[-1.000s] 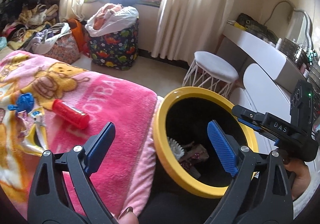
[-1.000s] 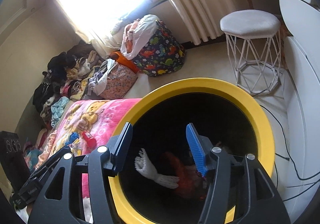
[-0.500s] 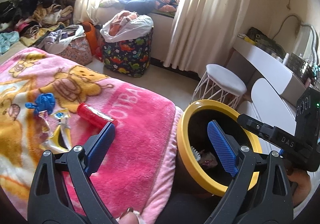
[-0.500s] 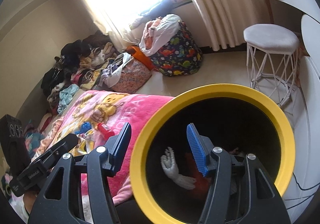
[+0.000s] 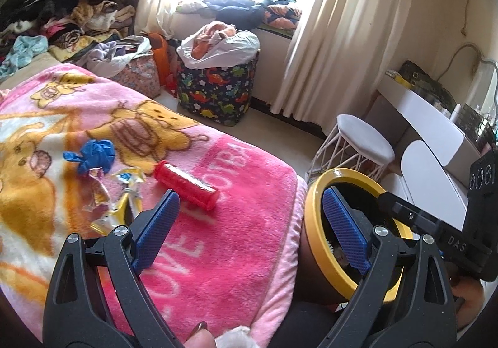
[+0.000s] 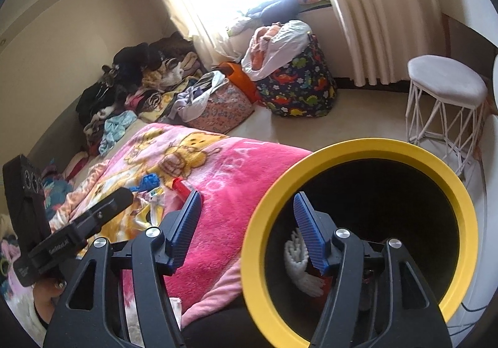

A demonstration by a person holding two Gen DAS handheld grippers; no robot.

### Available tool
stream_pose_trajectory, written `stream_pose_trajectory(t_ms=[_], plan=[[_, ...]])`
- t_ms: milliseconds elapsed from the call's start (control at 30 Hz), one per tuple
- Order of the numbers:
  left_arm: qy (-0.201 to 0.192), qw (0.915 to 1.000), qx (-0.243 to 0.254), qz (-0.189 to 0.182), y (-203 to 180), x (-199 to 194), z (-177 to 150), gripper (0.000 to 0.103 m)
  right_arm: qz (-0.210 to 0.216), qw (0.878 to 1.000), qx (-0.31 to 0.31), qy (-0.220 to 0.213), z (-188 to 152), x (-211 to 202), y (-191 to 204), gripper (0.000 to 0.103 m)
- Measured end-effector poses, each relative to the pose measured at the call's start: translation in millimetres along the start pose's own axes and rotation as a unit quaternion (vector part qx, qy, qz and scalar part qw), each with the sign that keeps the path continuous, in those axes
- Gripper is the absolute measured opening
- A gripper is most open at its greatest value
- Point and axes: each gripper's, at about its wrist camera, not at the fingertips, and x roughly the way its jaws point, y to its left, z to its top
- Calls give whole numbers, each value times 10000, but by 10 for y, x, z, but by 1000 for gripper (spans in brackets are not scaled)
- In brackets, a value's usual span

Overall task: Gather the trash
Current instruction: 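Move both open grippers back over the trash on the blanket, then grasp the pink snack wrapper with the left gripper while the right grasps the red tube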

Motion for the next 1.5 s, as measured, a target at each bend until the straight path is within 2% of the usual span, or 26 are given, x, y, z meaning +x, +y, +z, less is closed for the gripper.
stream_pose_trajectory(t_ms=[300, 667, 1167, 1367, 1500], plan=[[-71, 9995, -231, 200, 299, -58, 26, 85, 110, 9991, -373, 189, 18, 201, 284, 61], [-100, 9970, -574, 503, 717, -91, 47, 85, 238, 9938, -941, 543, 69, 638, 686, 61], [150, 9880, -1256, 883, 1356, -5, -47, 85, 315, 9833, -1401, 1121, 28, 1344, 1044, 64], [366, 9811, -1727, 787, 1575, 127, -77, 77, 244, 9805, -1492, 1256, 2, 1563, 1095, 64], [510, 9768, -1981, 636, 1650, 239, -94, 66, 162, 9792, -1469, 1390, -10, 1739, 1085, 64]])
